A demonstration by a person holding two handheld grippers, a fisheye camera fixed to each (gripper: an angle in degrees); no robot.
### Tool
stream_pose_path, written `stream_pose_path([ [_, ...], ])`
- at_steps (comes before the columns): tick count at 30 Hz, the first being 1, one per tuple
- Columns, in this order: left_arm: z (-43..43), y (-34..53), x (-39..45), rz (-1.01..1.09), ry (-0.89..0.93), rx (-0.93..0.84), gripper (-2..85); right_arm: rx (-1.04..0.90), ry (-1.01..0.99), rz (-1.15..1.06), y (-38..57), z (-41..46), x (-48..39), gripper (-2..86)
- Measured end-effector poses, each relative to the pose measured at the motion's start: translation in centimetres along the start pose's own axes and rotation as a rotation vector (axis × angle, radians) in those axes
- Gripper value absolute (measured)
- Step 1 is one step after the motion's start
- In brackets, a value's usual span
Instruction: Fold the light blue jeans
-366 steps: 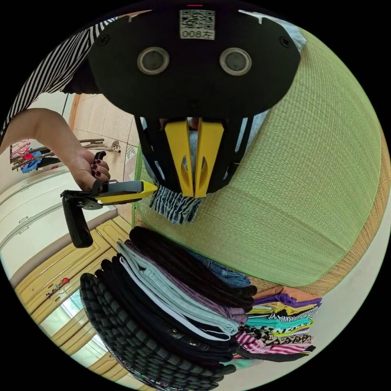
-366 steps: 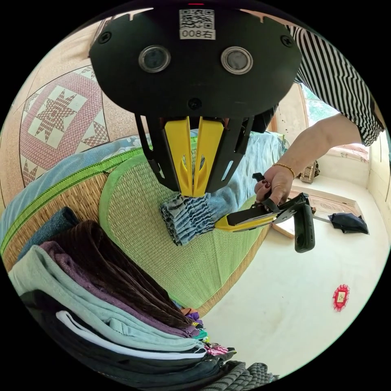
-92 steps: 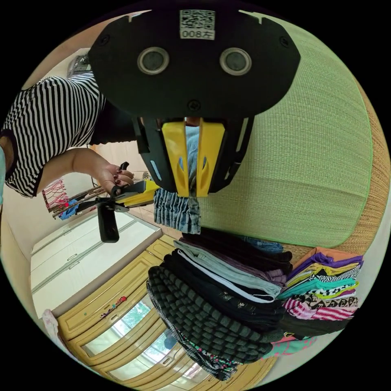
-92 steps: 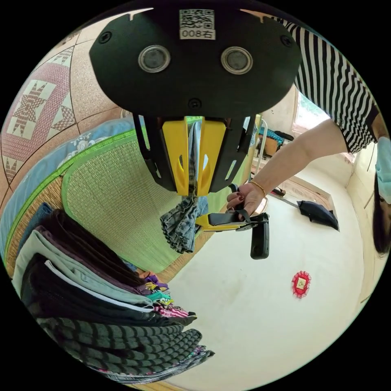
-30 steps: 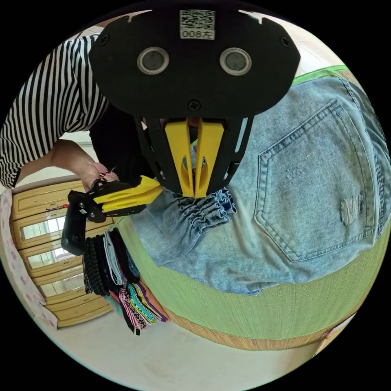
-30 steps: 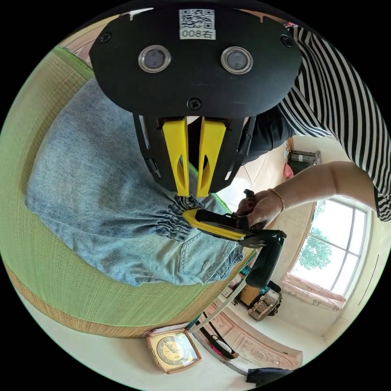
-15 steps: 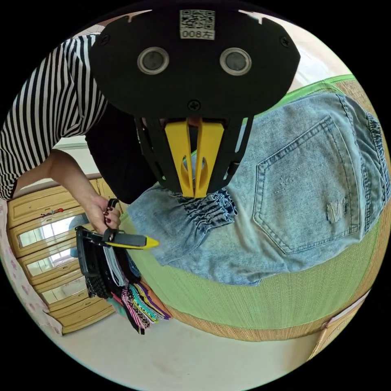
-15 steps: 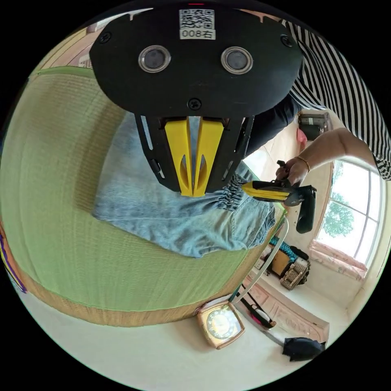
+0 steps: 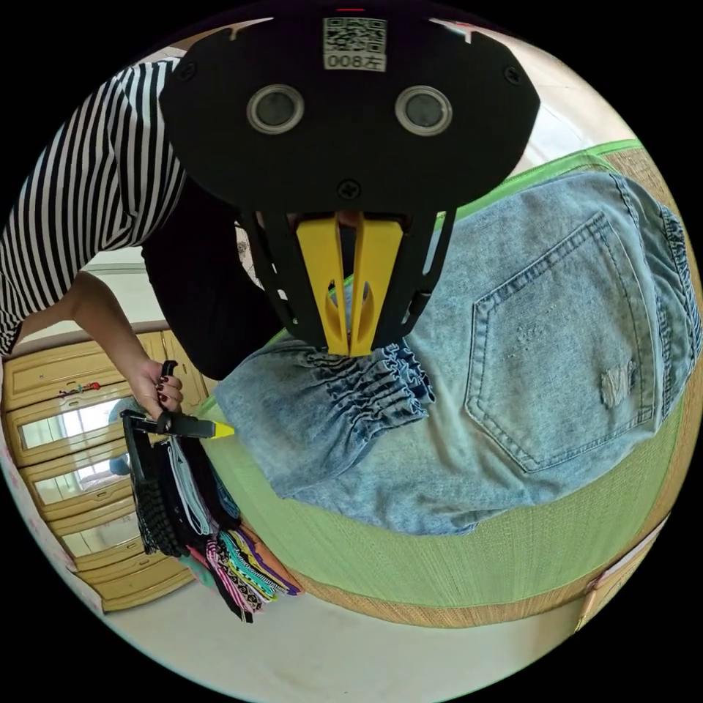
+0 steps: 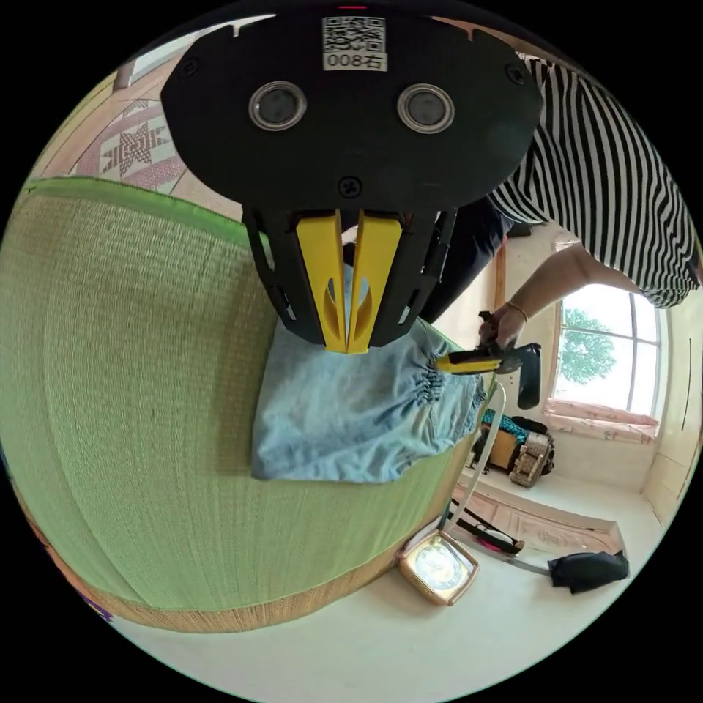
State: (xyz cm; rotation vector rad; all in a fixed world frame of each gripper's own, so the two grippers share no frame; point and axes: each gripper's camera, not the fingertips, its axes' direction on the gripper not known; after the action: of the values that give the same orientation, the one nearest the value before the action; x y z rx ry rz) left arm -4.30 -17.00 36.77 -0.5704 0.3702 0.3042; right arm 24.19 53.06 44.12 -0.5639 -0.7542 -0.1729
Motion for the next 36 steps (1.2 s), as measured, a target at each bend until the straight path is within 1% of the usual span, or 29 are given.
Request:
stream_pose_path([
  [1,0.2,0.1,0.0,-0.023,0.016,0.026,0.2,-0.047,0.047,0.028,1.2,0.6,0.9,0.1],
  [2,0.5,0.1,0.1,-0.038,0.034,0.018,0.2,-0.069,0.029,0.062,1.9,0.9,2.0,0.1],
  [4,0.7,0.1,0.9,-0.030,0.017,0.011,0.3,-0.031,-0.045,0.087,2.3,-0.2,2.8,0.1],
  [7,0.7,0.3,3.0,-0.001,-0.037,0.024,0.9,0.052,-0.027,0.062,2.9,-3.0,2.6,0.2],
  [9,0.6,0.4,4.5,0.020,-0.026,0.059,1.6,0.074,-0.013,0.085,3.6,-4.1,3.4,0.3],
  [10,0.7,0.4,5.6,0.041,0.002,0.090,2.3,0.088,-0.012,0.131,4.3,-4.5,4.6,0.5],
  [12,1.3,0.2,7.6,0.076,0.062,0.116,4.3,0.083,-0.058,0.199,5.3,-4.6,6.9,0.7],
  [14,3.3,-0.4,10.9,0.157,0.112,0.100,6.6,0.108,-0.163,0.289,6.6,-4.5,9.8,1.4],
  [17,6.8,-1.8,15.4,0.268,0.112,0.033,8.3,0.088,-0.339,0.330,7.0,-3.5,12.2,2.4],
  [19,8.7,-2.5,17.8,0.316,0.102,0.012,9.0,0.087,-0.416,0.345,7.2,-3.1,13.0,2.8],
  [22,10.7,-3.3,21.0,0.364,0.016,0.032,10.1,0.111,-0.493,0.342,7.6,-3.5,13.5,3.4],
  [26,13.3,-3.6,23.5,0.350,-0.070,-0.009,12.0,0.108,-0.554,0.322,7.2,-3.7,13.5,4.4],
  [30,14.2,-3.2,24.8,0.340,-0.128,-0.011,11.2,0.098,-0.572,0.279,6.5,-4.2,12.6,6.2],
  [31,14.3,-3.1,25.0,0.320,-0.164,-0.005,9.8,0.086,-0.553,0.261,6.2,-4.3,12.3,6.4],
  [36,13.8,-2.8,24.9,0.283,-0.120,0.017,6.1,0.093,-0.532,0.208,5.3,-6.0,12.2,5.9],
])
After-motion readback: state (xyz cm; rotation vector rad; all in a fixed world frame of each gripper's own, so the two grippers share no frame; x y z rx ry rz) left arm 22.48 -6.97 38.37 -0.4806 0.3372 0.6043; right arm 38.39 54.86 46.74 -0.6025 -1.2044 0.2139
